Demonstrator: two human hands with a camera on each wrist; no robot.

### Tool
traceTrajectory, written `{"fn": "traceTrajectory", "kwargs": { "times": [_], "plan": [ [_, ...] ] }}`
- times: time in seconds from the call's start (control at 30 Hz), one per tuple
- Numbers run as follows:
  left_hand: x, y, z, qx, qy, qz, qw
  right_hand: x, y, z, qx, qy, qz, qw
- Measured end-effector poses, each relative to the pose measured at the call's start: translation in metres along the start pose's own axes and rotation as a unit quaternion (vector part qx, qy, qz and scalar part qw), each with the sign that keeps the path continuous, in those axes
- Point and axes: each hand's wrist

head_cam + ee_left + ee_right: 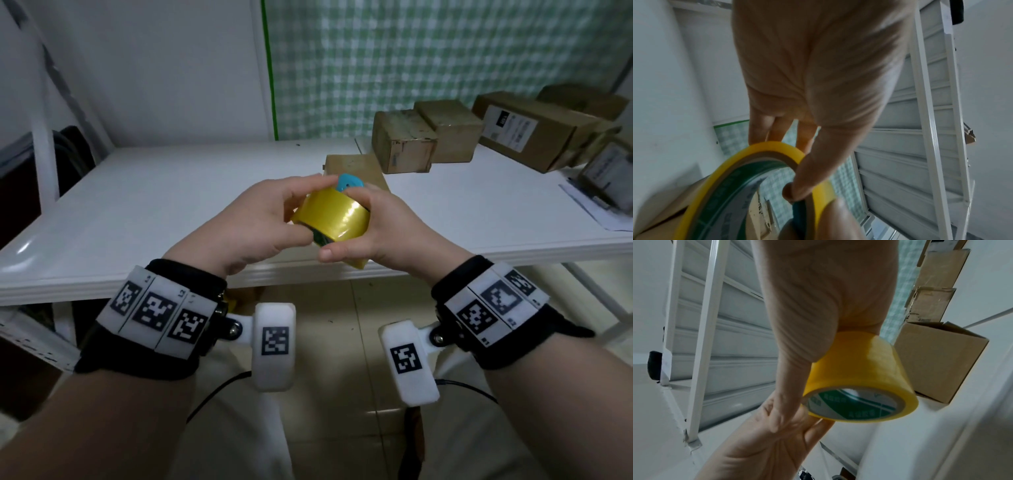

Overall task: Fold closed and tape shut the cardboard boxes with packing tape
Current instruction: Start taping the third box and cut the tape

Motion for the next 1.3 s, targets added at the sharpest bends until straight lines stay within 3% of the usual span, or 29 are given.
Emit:
{"fn": "traceTrajectory", "kwargs": {
  "times": [0.23, 0.67, 0.9, 1.17, 1.3],
  "plan": [
    [-0.004, -0.001, 0.011, 0.011, -0.018, 0.011, 1.000, -0.007, 0.017, -0.005, 0.118, -0.049, -0.072, 0.989],
    [-0.007, 0.002, 0.008, 0.001, -0.026, 0.000, 1.000, -0.011, 0.028, 0.001, 0.151, -0.080, -0.113, 0.979],
    [-0.008, 0.006, 0.002, -0.032, -0.010, 0.019, 0.999, -0.014, 0.022, -0.008, 0.032, -0.009, -0.025, 0.999],
    [-0.012, 0.005, 0.001, -0.033, -0.025, 0.013, 0.999, -0.015, 0.019, -0.004, 0.113, -0.042, -0.029, 0.992],
    [-0.013, 0.003, 0.001, -0.018, -0.040, 0.016, 0.999, -0.016, 0.023, 0.002, 0.150, -0.063, -0.066, 0.984]
  ]
}}
Point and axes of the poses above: each hand's wrist, its own x-axis towards the middle knuckle, its own y-axis out of the back of the hand, z = x × y, and after that the axes turned 15 degrees about z, right-handed
